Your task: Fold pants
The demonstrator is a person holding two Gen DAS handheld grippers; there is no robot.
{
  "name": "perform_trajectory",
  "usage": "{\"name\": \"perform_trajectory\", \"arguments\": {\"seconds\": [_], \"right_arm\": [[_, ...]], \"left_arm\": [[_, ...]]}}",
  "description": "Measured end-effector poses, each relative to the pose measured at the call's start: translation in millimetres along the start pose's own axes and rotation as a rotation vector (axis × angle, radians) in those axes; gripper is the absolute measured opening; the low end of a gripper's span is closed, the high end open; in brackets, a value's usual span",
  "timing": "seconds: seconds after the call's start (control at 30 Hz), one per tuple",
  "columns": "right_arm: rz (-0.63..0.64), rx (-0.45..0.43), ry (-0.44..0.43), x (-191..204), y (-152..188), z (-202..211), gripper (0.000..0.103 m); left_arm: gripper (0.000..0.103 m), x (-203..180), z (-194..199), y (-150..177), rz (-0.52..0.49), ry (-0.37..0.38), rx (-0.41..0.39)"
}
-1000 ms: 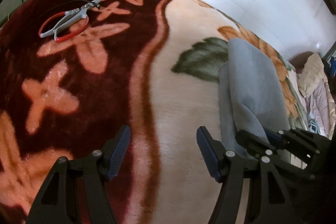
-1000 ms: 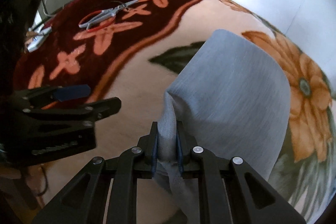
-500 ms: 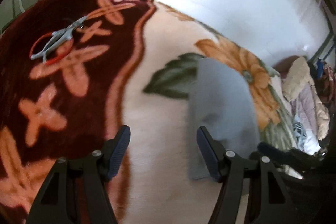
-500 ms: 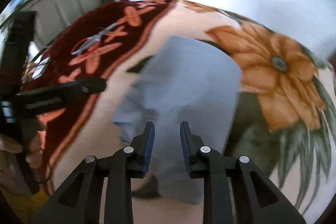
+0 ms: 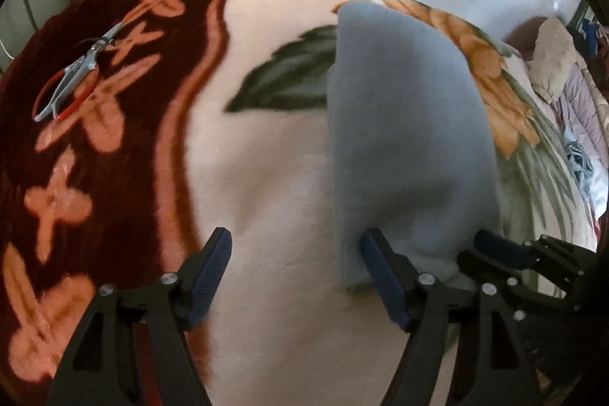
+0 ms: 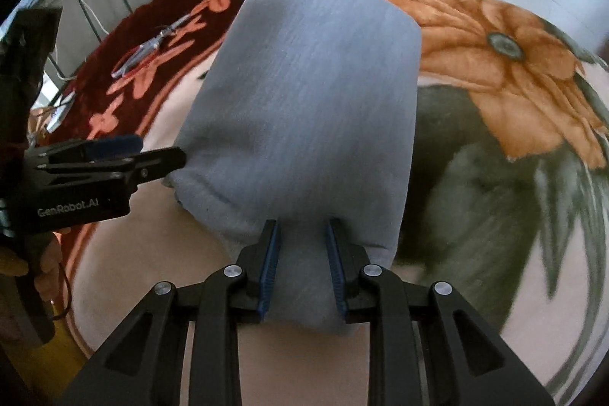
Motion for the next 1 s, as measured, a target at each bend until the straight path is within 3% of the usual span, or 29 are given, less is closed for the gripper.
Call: {"name": "perform_trajectory", "arguments": {"seconds": [0.17,0.27,0.43,0.63,0.73,1.0], "right_arm": [[-0.032,0.020,-0.038,-2.4,0.3,7.4,0.026],[-0.057,0.006,-0.052,-5.9,-7.3,25.6,0.027],[-0.114,-0.092,-0.056,-19.3,-36.9,48.0,0.056],[-0.163,-0.078,-0.064,-35.1,-57.0,22.8,0.058],[-0.205,-0.043,-0.112,-39.2,-53.7,4.7,0.058],[-0.247,-0.015,-0.141,-52.4,-39.1,-27.1,0.065]], "left_arm": [[0.075,3.0,8.6,0.4,-0.006,-0.012,-0.010],[0.074,1.0,21.0,-9.1,0.020,0.024,-0.023],[0.074,-12.1,32.0,-39.9,0.020,0.075,-0.059],[0.074,-32.7,3.0,-59.2,0.036,0.146,-0.024],[0.074,-34.6,-17.7,-61.8,0.055,0.150,0.005],[0.077,-33.1,-51.9,-50.3,0.063,0.159,0.039]]}}
Point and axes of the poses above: each gripper's, at about its wrist camera, not at the fingertips, and z roughly against the way its jaws point, x to its left, y to its underside, the point moved 10 cm from there along -z, roughly the way its jaws point, and after that the axes turned 3 degrees about -x, right-handed, at the moved point
